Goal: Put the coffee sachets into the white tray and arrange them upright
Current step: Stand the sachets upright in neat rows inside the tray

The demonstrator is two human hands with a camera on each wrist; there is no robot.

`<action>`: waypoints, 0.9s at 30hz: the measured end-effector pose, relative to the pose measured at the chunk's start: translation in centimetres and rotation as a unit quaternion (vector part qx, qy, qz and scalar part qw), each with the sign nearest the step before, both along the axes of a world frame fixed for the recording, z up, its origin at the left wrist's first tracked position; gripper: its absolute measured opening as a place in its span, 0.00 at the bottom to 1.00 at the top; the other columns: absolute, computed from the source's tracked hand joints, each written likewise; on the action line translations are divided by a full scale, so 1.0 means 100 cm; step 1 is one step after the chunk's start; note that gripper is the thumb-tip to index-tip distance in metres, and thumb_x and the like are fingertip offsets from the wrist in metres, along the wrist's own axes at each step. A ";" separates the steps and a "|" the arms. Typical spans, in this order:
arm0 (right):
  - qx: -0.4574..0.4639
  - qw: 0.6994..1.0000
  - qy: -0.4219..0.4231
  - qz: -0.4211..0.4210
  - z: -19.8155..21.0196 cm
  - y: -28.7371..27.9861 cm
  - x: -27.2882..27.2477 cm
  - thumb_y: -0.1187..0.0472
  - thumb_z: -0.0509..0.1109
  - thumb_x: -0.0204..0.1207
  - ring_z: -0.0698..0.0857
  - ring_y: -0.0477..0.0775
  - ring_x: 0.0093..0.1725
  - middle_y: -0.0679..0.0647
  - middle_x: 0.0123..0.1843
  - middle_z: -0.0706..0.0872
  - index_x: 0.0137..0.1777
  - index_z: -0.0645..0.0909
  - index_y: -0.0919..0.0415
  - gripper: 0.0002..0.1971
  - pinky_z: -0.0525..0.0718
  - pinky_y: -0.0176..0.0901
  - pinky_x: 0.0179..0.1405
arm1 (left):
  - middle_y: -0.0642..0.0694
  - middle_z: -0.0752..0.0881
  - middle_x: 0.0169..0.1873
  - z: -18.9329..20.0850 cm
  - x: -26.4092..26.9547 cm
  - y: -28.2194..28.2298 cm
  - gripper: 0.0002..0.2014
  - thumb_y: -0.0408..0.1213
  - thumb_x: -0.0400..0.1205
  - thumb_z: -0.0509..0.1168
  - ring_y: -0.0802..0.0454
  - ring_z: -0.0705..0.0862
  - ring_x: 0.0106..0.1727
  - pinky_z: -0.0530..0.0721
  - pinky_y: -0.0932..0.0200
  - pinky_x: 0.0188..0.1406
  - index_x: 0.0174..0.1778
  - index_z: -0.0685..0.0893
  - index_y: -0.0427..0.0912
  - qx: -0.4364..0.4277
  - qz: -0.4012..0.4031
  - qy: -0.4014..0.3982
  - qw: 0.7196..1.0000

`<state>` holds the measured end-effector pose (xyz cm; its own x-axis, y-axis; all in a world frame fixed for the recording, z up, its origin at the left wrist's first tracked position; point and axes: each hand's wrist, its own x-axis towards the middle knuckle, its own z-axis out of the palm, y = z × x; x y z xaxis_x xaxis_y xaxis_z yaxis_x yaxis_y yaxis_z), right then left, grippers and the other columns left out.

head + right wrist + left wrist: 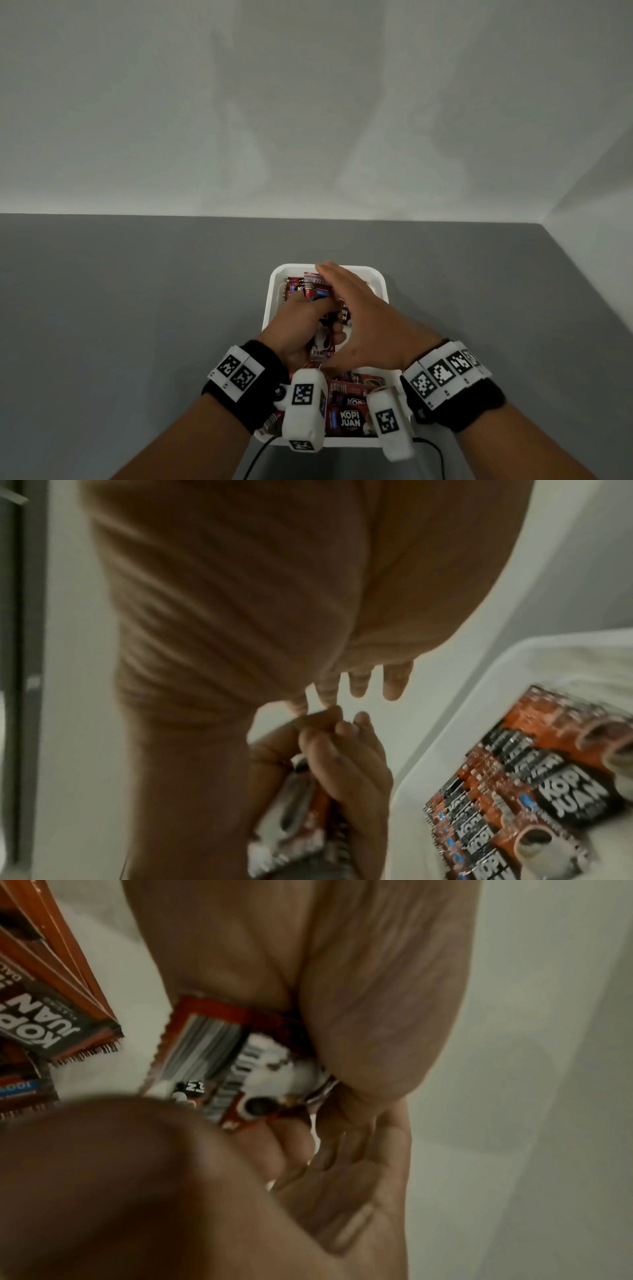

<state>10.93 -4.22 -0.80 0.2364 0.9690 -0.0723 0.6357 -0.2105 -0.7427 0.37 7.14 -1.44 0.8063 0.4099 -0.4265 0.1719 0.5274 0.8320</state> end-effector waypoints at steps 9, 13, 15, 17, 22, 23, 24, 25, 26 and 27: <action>-0.001 1.000 -0.030 0.009 0.000 0.011 -0.003 0.51 0.91 0.54 0.62 0.39 0.81 0.40 0.81 0.62 0.89 0.51 0.48 0.67 0.72 0.41 0.79 | 0.35 0.86 0.31 0.007 -0.004 -0.003 0.10 0.21 0.81 0.58 0.44 0.88 0.29 0.85 0.57 0.26 0.40 0.84 0.31 -0.063 -0.010 -0.003 0.998; 0.001 0.999 -0.035 0.009 -0.001 0.012 -0.007 0.52 0.91 0.55 0.62 0.39 0.81 0.40 0.80 0.62 0.89 0.49 0.47 0.67 0.73 0.42 0.79 | 0.37 0.84 0.30 0.008 -0.005 -0.006 0.09 0.22 0.79 0.57 0.45 0.86 0.28 0.85 0.57 0.26 0.40 0.82 0.32 -0.111 0.005 -0.013 0.994; -0.007 0.999 -0.040 0.011 -0.001 0.012 -0.008 0.51 0.91 0.54 0.59 0.39 0.82 0.39 0.82 0.59 0.89 0.46 0.47 0.70 0.69 0.41 0.81 | 0.37 0.83 0.29 0.009 -0.005 -0.006 0.10 0.22 0.77 0.55 0.45 0.86 0.27 0.85 0.57 0.25 0.39 0.82 0.33 -0.135 0.008 -0.017 0.991; -0.020 0.999 -0.038 0.016 0.001 0.011 -0.009 0.50 0.92 0.52 0.56 0.39 0.84 0.39 0.84 0.56 0.90 0.43 0.47 0.73 0.65 0.39 0.83 | 0.37 0.83 0.29 0.009 -0.005 -0.006 0.10 0.21 0.77 0.55 0.45 0.86 0.27 0.85 0.58 0.25 0.40 0.82 0.33 -0.140 0.010 -0.025 0.990; -0.013 0.998 -0.058 0.011 0.000 0.013 -0.010 0.50 0.91 0.53 0.60 0.41 0.83 0.42 0.82 0.61 0.90 0.45 0.49 0.72 0.68 0.45 0.83 | 0.38 0.84 0.27 0.012 -0.008 -0.005 0.12 0.22 0.79 0.54 0.46 0.86 0.26 0.85 0.58 0.24 0.38 0.83 0.32 -0.133 -0.006 -0.024 0.991; -0.010 0.998 -0.063 0.009 -0.001 0.012 -0.010 0.51 0.91 0.53 0.60 0.41 0.83 0.42 0.82 0.61 0.90 0.45 0.49 0.71 0.69 0.46 0.82 | 0.38 0.85 0.28 0.013 -0.008 -0.006 0.12 0.22 0.80 0.54 0.46 0.87 0.26 0.85 0.58 0.24 0.39 0.83 0.32 -0.129 -0.011 -0.030 0.991; -0.008 0.998 -0.063 0.009 -0.003 0.012 -0.010 0.50 0.91 0.53 0.61 0.41 0.83 0.42 0.82 0.61 0.90 0.45 0.49 0.71 0.69 0.45 0.82 | 0.38 0.85 0.29 0.012 -0.009 -0.005 0.12 0.22 0.80 0.55 0.46 0.87 0.27 0.86 0.58 0.25 0.40 0.83 0.32 -0.118 -0.010 -0.030 0.992; -0.005 0.999 -0.052 0.008 -0.003 0.011 -0.010 0.50 0.91 0.53 0.60 0.40 0.83 0.41 0.83 0.60 0.90 0.45 0.49 0.71 0.69 0.43 0.82 | 0.37 0.86 0.30 0.011 -0.010 -0.004 0.12 0.22 0.81 0.55 0.46 0.88 0.28 0.86 0.58 0.25 0.42 0.84 0.31 -0.102 -0.006 -0.027 0.994; 0.000 1.000 -0.021 0.000 -0.002 0.010 -0.008 0.48 0.91 0.54 0.61 0.39 0.83 0.41 0.83 0.60 0.90 0.46 0.49 0.70 0.69 0.40 0.81 | 0.35 0.87 0.34 0.010 -0.011 -0.002 0.11 0.22 0.82 0.56 0.45 0.89 0.30 0.88 0.57 0.27 0.45 0.85 0.29 -0.087 0.000 -0.025 0.996; 0.008 0.999 0.028 -0.016 -0.001 0.008 -0.007 0.47 0.90 0.55 0.63 0.38 0.82 0.40 0.83 0.61 0.90 0.49 0.49 0.67 0.70 0.38 0.79 | 0.31 0.88 0.39 0.009 -0.012 -0.001 0.10 0.23 0.84 0.58 0.43 0.90 0.34 0.90 0.54 0.32 0.50 0.85 0.26 -0.074 0.004 -0.028 0.997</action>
